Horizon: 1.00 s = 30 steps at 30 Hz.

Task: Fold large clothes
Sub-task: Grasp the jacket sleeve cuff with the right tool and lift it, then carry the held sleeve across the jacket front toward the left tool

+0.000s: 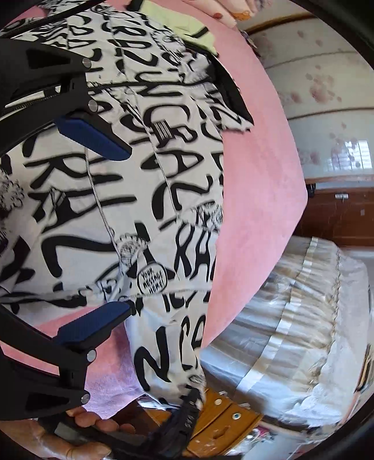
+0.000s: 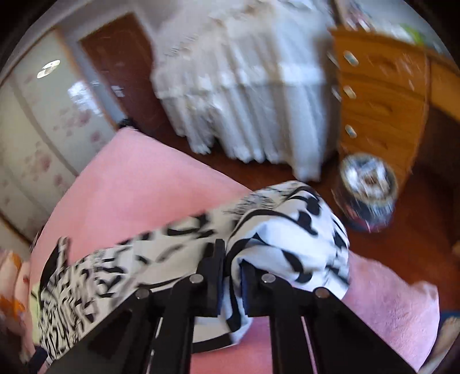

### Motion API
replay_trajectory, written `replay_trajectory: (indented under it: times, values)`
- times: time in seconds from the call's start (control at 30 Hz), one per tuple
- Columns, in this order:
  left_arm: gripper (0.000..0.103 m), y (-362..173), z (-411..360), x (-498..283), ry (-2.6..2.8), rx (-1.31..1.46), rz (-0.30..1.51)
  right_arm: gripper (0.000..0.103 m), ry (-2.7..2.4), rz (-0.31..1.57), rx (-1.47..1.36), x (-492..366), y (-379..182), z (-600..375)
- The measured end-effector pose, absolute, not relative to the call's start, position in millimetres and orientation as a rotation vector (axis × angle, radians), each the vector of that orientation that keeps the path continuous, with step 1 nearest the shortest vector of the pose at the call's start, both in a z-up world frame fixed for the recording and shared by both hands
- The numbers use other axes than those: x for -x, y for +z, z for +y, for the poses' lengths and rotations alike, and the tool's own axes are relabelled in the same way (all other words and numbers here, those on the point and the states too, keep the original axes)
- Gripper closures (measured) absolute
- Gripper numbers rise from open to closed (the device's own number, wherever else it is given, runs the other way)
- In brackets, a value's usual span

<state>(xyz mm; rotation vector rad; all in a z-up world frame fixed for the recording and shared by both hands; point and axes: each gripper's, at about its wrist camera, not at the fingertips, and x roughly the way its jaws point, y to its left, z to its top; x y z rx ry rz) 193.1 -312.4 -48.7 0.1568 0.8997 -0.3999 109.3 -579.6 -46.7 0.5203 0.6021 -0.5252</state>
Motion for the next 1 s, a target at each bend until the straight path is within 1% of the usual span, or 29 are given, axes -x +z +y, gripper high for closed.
replay_trajectory:
  times: [0.1, 0.17, 0.27, 0.37, 0.43, 0.47, 0.5, 0.53, 0.57, 0.6, 0.8, 1.0]
  values:
    - [0.005, -46, -277, -194, -0.357, -0.093, 0.917, 0.094, -0.341, 0.554, -0.344, -127, -16, -516]
    - [0.005, -46, -254, -195, -0.315, -0.053, 0.920, 0.094, -0.217, 0.556, -0.245, -140, -9, -474]
    - [0.005, -51, -213, -197, -0.240, -0.002, 0.931, 0.094, -0.066, 0.621, -0.133, -157, -21, -414]
    - [0.005, -62, -183, -201, -0.196, 0.010, 0.953, 0.093, 0.010, 0.742, -0.073, -168, -58, -372]
    - [0.005, -74, -168, -201, -0.179, 0.015, 0.982, 0.088, 0.028, 0.843, -0.043, -170, -88, -351]
    - [0.005, -82, -163, -202, -0.182, 0.023, 1.008, 0.081, 0.042, 0.886, -0.037, -169, -101, -344]
    - [0.005, -90, -159, -204, -0.188, 0.033, 1.035, 0.072, 0.046, 0.913, -0.032, -165, -111, -338]
    - [0.005, -97, -156, -204, -0.196, 0.049, 1.058, 0.067, 0.039, 0.921, -0.024, -159, -117, -334]
    - [0.005, -102, -153, -204, -0.205, 0.063, 1.072, 0.059, 0.036, 0.919, -0.018, -153, -119, -330]
    - [0.005, -109, -153, -205, -0.226, 0.090, 1.097, 0.055, 0.042, 0.912, -0.023, -146, -118, -330]
    - [0.005, -129, -162, -216, -0.368, 0.275, 1.158, 0.054, 0.053, 0.894, -0.115, -117, -114, -336]
    - [0.005, -147, -171, -251, -0.375, 0.331, 1.182, 0.054, 0.025, 0.957, -0.220, -104, -136, -353]
